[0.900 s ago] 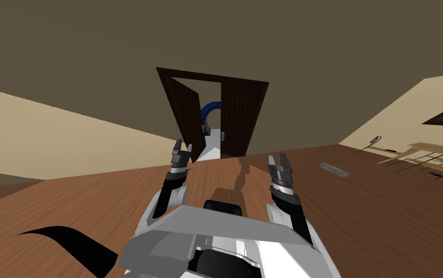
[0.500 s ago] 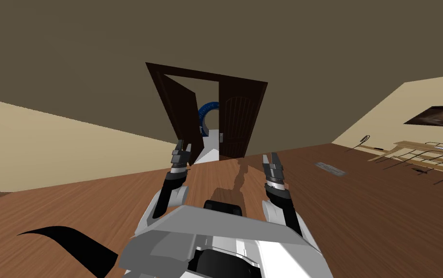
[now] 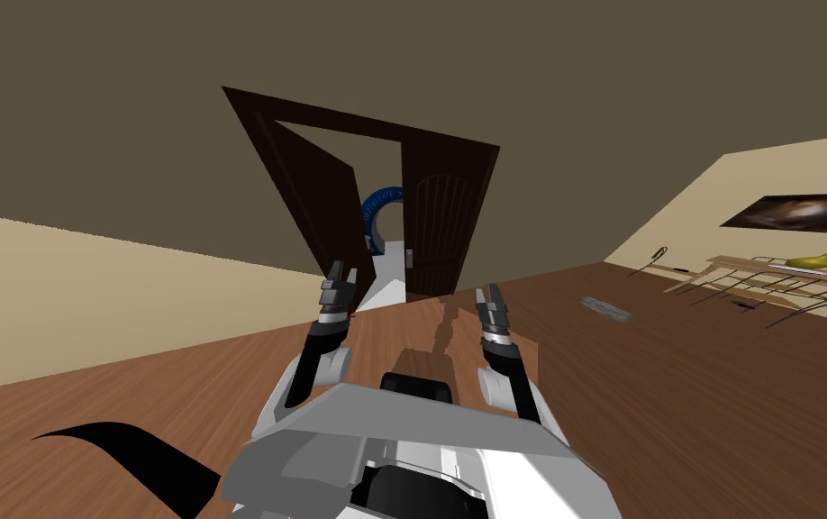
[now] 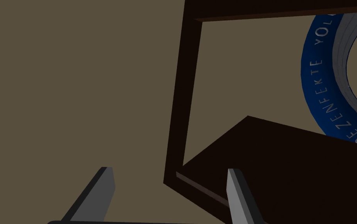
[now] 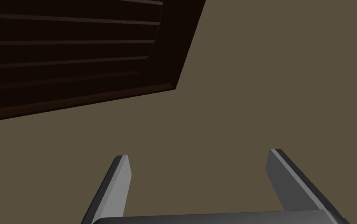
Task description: Push the door open
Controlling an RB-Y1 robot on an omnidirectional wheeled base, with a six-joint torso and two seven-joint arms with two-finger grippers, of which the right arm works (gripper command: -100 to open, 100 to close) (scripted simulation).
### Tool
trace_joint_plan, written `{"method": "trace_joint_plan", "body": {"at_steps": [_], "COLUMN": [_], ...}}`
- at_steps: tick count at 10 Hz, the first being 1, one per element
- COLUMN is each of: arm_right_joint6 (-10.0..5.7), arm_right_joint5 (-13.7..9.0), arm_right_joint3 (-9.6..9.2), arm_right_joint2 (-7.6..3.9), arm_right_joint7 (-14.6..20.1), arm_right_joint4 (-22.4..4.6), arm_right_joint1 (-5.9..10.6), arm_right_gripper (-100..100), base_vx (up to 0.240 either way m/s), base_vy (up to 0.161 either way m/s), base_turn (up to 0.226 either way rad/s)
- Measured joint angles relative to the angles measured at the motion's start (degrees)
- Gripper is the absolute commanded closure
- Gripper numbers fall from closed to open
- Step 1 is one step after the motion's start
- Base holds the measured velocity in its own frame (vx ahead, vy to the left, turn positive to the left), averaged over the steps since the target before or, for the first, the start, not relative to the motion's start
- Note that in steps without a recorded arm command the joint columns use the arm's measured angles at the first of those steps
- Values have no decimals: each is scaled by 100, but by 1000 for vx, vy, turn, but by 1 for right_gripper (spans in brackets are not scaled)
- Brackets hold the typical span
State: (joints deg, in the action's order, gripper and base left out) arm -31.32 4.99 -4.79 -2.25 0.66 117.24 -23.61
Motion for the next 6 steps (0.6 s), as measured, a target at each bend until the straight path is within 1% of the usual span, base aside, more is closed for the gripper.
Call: {"method": "trace_joint_plan", "body": {"at_steps": [1, 3, 5, 6], "arm_right_joint6": [-3, 101, 109, 92], "arm_right_joint5": [7, -13, -31, -44], "arm_right_joint3": [-126, -268, -397, -454], "arm_right_joint2": [9, -32, -64, -81], "arm_right_joint7": [9, 70, 121, 151], "arm_right_joint4": [-146, -318, -527, -679], "arm_right_joint1": [72, 251, 375, 454], "arm_right_gripper": [-100, -100, -100, -100], "base_vx": [135, 101, 90, 116], "base_vy": [54, 40, 34, 74], "base_turn": [-94, -76, -80, -136]}}
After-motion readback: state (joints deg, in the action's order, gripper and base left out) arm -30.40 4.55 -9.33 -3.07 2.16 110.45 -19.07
